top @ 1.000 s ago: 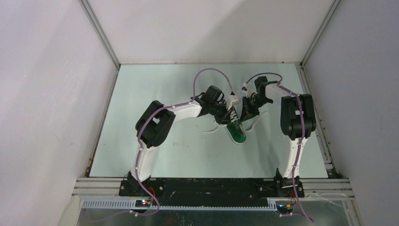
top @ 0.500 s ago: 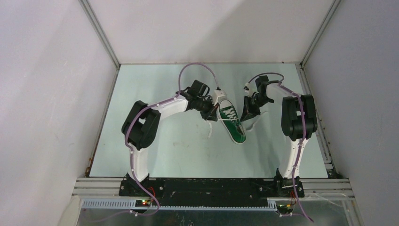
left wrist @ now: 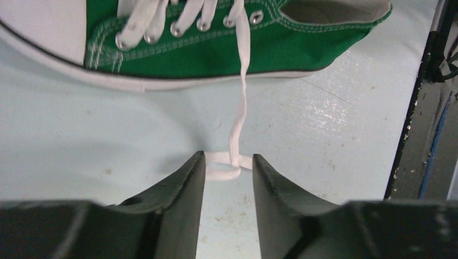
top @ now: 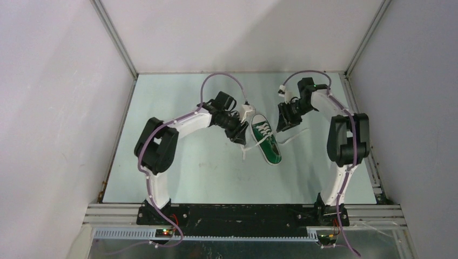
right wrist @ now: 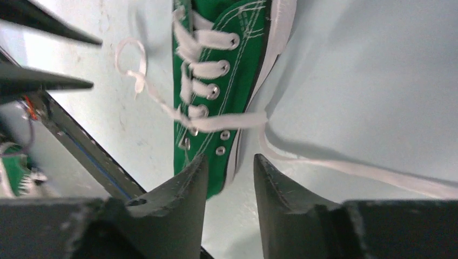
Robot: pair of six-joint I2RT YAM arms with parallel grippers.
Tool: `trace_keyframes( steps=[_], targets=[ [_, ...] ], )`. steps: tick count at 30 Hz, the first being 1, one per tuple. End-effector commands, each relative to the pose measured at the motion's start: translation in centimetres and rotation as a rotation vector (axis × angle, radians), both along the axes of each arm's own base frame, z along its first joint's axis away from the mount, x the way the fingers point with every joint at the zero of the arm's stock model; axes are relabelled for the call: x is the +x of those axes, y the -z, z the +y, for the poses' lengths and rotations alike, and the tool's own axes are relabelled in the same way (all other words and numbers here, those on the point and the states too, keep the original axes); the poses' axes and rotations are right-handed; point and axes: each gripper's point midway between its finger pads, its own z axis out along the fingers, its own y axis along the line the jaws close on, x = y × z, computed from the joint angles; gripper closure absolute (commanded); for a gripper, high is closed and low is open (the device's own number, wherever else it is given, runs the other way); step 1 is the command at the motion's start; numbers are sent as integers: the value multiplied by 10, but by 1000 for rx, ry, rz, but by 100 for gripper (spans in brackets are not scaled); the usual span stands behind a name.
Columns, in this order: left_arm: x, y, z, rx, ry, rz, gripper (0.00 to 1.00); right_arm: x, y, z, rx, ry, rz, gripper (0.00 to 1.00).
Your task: Tie the shoes
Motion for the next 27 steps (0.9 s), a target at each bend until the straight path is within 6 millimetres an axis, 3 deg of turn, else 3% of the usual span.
trace_keyframes(
  steps=[1, 2, 5, 9, 12, 14, 17, 19, 21, 24, 27],
  targets=[
    [15, -38, 31, -27, -150, -87, 50, -2, -62, -14, 13, -143, -273, 58],
    [20, -48, 34, -46, -176, -116, 48, 1, -68, -13, 20, -187, -346, 56],
    [27, -53, 60, -53, -332, -96, 47, -1, -88, 5, 8, -315, -549, 54],
    [36, -45, 89, -57, -556, -19, 48, -7, -86, 47, -41, -496, -628, 54],
    [38, -43, 106, -74, -652, 8, 48, -26, -68, 84, -38, -647, -588, 56],
    [35, -41, 118, -75, -685, 7, 49, -41, -49, 97, -53, -763, -588, 57],
    [37, -48, 135, -89, -730, -9, 49, -48, -27, 107, -104, -896, -629, 58],
    [34, -52, 145, -87, -740, -14, 50, -45, -24, 105, -151, -915, -642, 59],
    [29, -57, 150, -88, -722, -36, 50, -42, -38, 97, -140, -871, -661, 58],
    [17, -56, 149, -95, -667, -54, 50, -43, -60, 67, -145, -802, -664, 56],
    [3, -56, 138, -128, -587, -9, 49, -56, -55, 27, -209, -785, -604, 56]
  ],
)
